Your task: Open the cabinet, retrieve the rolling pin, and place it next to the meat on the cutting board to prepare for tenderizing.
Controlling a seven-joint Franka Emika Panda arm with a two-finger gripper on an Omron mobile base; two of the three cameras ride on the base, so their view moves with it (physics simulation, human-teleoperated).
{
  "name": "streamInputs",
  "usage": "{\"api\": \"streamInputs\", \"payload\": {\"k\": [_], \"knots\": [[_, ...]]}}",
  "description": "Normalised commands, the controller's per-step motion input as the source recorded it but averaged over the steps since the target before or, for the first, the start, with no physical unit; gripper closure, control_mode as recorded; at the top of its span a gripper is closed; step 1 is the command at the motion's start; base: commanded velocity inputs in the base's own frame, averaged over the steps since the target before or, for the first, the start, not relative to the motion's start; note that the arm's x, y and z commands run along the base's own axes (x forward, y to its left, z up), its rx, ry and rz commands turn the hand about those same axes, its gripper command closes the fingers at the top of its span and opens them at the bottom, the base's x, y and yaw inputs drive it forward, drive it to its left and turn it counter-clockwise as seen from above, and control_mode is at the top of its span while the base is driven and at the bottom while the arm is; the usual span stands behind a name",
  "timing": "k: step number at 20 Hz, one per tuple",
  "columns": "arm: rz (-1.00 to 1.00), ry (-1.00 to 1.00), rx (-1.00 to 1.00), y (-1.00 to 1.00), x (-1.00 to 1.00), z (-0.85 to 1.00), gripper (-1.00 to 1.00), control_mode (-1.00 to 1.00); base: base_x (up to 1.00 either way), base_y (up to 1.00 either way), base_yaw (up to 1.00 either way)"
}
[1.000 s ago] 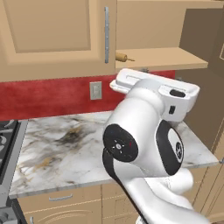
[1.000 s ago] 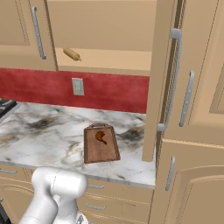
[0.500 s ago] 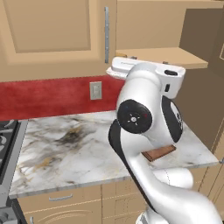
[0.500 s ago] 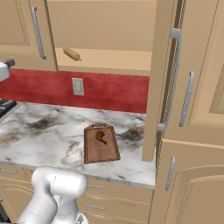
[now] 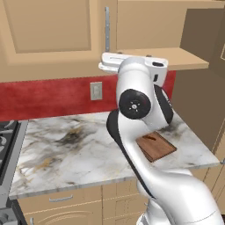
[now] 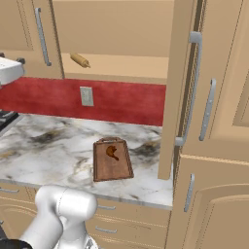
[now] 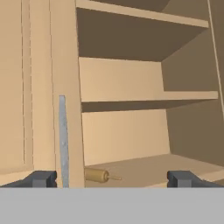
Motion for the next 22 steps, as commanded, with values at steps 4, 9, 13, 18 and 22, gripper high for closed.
{"api": "streamInputs", "payload": {"k": [4, 9, 13, 18, 22], "knots": [[0.13, -0.07, 0.0, 0.13, 0.44, 0.0, -1.0, -1.0, 0.0, 0.0, 0.0], [0.08, -0.09, 0.0, 0.16, 0.34, -0.03, -1.0, -1.0, 0.0, 0.0, 0.0], [0.01, -0.08, 0.0, 0.17, 0.28, -0.07, -1.0, -1.0, 0.0, 0.0, 0.0], [0.0, -0.06, 0.0, 0.09, 0.25, -0.01, -1.0, -1.0, 0.0, 0.0, 0.0], [0.0, 0.0, -0.01, 0.0, 0.19, 0.0, -1.0, -1.0, 0.0, 0.0, 0.0]]}}
